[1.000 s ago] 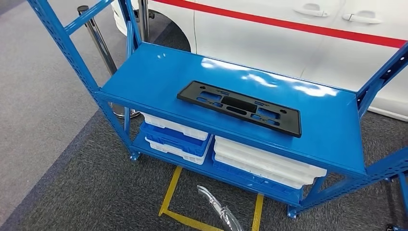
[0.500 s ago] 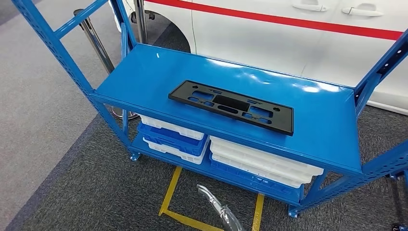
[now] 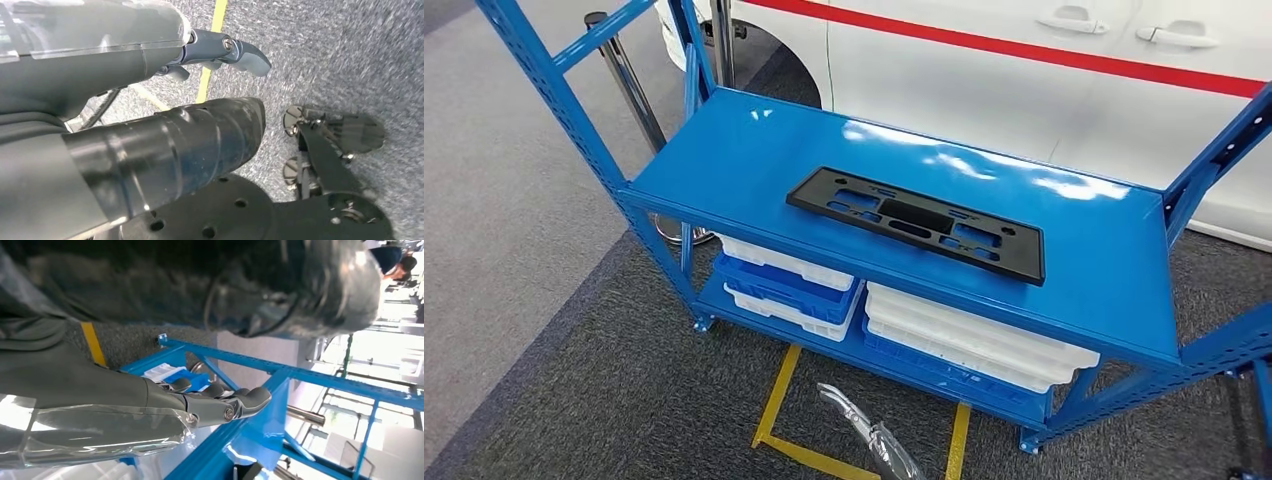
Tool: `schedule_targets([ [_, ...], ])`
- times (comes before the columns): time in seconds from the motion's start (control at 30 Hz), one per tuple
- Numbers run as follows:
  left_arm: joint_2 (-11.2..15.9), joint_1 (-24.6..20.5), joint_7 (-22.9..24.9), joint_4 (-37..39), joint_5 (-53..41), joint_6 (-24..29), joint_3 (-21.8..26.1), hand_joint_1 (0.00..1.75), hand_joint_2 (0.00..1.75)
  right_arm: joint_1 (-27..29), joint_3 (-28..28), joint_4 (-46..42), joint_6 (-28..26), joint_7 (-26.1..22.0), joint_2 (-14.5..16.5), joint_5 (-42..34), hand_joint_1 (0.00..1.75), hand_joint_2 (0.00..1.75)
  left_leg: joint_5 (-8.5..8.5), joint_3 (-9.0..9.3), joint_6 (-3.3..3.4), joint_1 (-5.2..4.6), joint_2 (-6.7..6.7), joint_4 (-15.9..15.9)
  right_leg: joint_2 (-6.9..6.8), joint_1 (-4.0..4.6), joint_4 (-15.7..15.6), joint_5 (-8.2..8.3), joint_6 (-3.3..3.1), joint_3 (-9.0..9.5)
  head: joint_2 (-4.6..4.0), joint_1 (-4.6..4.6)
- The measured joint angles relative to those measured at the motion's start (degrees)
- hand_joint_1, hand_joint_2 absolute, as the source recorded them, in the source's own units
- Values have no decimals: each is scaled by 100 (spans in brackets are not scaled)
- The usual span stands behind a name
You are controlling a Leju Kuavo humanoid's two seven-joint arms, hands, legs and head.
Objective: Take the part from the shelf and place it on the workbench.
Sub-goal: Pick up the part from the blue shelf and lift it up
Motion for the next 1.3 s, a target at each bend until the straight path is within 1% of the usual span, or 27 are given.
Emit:
schedule_targets([
  [0.07, 2, -4, -8, 0, 7, -2, -5, 0, 0, -2, -3, 1, 18, -9, 1, 11, 0, 0, 2, -5, 29, -5, 8, -3, 1, -23, 742, -372, 36, -350, 0, 2],
  [0.1, 4, -2, -13, 1, 10, -2, -9, 0, 0, -2, -5, 2, 30, -12, 1, 16, 0, 0, -2, -7, 32, -8, 10, 1, 1, -34, 1056, -480, 52, -504, 0, 2],
  [0.13, 5, 0, -19, 1, 15, -2, -16, 0, 0, -2, -8, 3, 43, -15, 2, 23, 0, 0, -7, -5, 32, -7, 10, 5, 0, -48, 1208, -482, 66, -582, 0, 2],
  [0.17, 5, 2, -26, 2, 21, -2, -27, 0, 0, -2, -11, 4, 54, -20, 4, 32, 0, 0, -14, 0, 26, -5, 6, 13, -1, -62, 1122, -365, 75, -544, 0, 3],
  [0.23, 5, 2, -42, 2, 32, -2, -57, 0, 0, -3, -17, 4, 68, -35, 11, 54, 0, 0, -50, 13, -9, 3, -8, 50, -2, -95, 404, 43, 82, -201, 0, 3],
  [0.27, 5, 0, -49, 3, 40, -2, -71, 0, 0, -4, -20, 5, 73, -45, 19, 65, 0, 0, -78, 9, -40, -4, -16, 84, -1, -92, 35, 182, 72, -23, 0, 3],
  [0.3, 5, -1, -53, 3, 45, 0, -80, 0, 0, -4, -24, 7, 76, -57, 27, 75, 0, 0, -102, 2, -72, -12, -22, 112, 4, -89, -217, 254, 53, 93, 0, 1],
  [0.33, 6, -2, -56, 4, 52, 2, -86, 0, 0, -4, -30, 8, 80, -66, 36, 83, 0, 0, -118, -8, -105, -21, -24, 130, 11, -78, -323, 254, 26, 135, 0, 1],
  [0.4, 8, -4, -57, 6, 66, 6, -95, 0, 0, -2, -43, 9, 92, -77, 55, 92, 0, 0, -131, -7, -169, -17, -25, 129, 23, -64, -331, 251, -44, 127, 0, -1],
  [0.47, 8, -5, -57, 7, 79, 7, -101, 0, 0, -4, -54, 9, 109, -83, 75, 95, 0, 0, -227, -44, -232, 2, -20, 242, 19, -74, -364, 260, -121, 145, 0, -2],
  [0.53, 8, -5, -57, 7, 86, 4, -104, 0, 0, -9, -62, 9, 123, -88, 92, 95, 0, 0, -524, -289, -279, 11, -16, 762, 3, -83, -387, 265, -174, 159, 0, -2],
  [0.6, 8, -4, -57, 7, 91, 1, -105, 0, 0, -11, -67, 15, 133, -91, 97, 95, 0, 0, -827, -673, -306, 13, -16, 1514, -7, -69, -386, 255, -200, 159, 0, -1],
  [0.63, 8, 0, -57, 7, 93, 2, -106, 0, 0, -11, -67, 18, 137, -91, 97, 95, 0, 0, -853, -797, -308, 14, -15, 1734, -6, -61, -385, 247, -208, 166, 0, -2],
  [0.67, 8, 4, -57, 7, 95, 2, -107, 0, 0, -11, -68, 21, 139, -91, 98, 95, 0, 0, -759, -821, -299, 13, -15, 1737, -1, -55, -384, 239, -211, 179, 0, -2],
  [0.7, 9, 8, -57, 7, 98, 3, -107, 0, 0, -11, -68, 22, 143, -91, 101, 95, 0, 0, -558, -731, -280, 10, -15, 1502, 6, -51, -384, 228, -208, 201, 0, -2],
  [0.73, 12, 10, -57, 7, 100, 3, -107, 0, 0, -11, -70, 22, 145, -91, 104, 95, 0, 0, -314, -568, -248, 6, -15, 1116, 13, -48, -384, 214, -201, 224, 0, -2],
  [0.8, 25, 5, -58, 13, 105, 4, -107, 0, 0, -12, -76, 23, 150, -94, 113, 95, 0, 0, -26, -266, -178, -25, -14, 418, 20, -33, -376, 186, -163, 245, 0, -1],
  [0.83, 31, 1, -58, 16, 107, 3, -108, 0, 0, -13, -79, 23, 151, -98, 115, 95, 0, 0, 4, -200, -153, -43, -15, 246, 19, -29, -374, 180, -139, 238, 0, 0],
  [0.9, 34, -3, -60, 20, 109, 1, -109, 0, 0, -17, -84, 24, 153, -109, 122, 95, 0, 0, -21, -177, -115, -58, -20, 161, 18, -26, -388, 181, -76, 233, 0, -2],
  [0.97, 31, 7, -60, 21, 109, -1, -110, 0, 0, -21, -89, 24, 155, -115, 126, 95, 0, 0, 1, -130, -54, -29, -13, 93, 14, -26, -334, 124, -16, 235, 0, 1],
  [1.03, 28, 7, -60, 22, 109, -2, -111, 0, 0, -24, -92, 24, 156, -121, 127, 95, 0, 0, 19, -80, 13, -3, 0, 32, 12, -27, 94, -127, 24, 37, 0, 3],
  [1.1, 31, 1, -61, 22, 112, 0, -111, 0, 0, -24, -93, 27, 153, -125, 128, 95, 0, 0, 3, -68, 52, -9, 4, 28, 12, -38, 832, -440, 49, -363, 0, 2],
  [1.13, 33, 1, -62, 22, 114, 2, -111, 0, 0, -24, -94, 30, 151, -125, 128, 95, 0, 0, -9, -58, 56, -12, 4, 31, 11, -48, 1088, -487, 60, -518, 0, 3],
  [1.17, 35, 4, -62, 22, 116, 3, -112, 0, 0, -24, -94, 34, 150, -125, 128, 95, 0, 0, -26, -41, 52, -13, 1, 35, 9, -57, 1151, -419, 67, -582, 0, 2],
  [1.2, 36, 8, -62, 22, 119, 5, -113, 0, 0, -25, -94, 38, 150, -126, 129, 95, 0, 0, -48, -17, 42, -12, -5, 41, 7, -64, 993, -245, 68, -533, 0, 3],
  [1.27, 33, 14, -62, 22, 119, 2, -115, 0, 0, -27, -94, 42, 150, -128, 131, 95, 0, 0, -110, 33, -2, -12, -17, 65, 3, -67, 282, 182, 43, -223, 0, 3],
  [1.3, 31, 12, -62, 22, 120, -1, -118, 0, 0, -29, -94, 43, 150, -130, 135, 95, 0, 0, -148, 46, -33, -22, -22, 88, 4, -60, -35, 302, 23, -83, 0, 3],
])
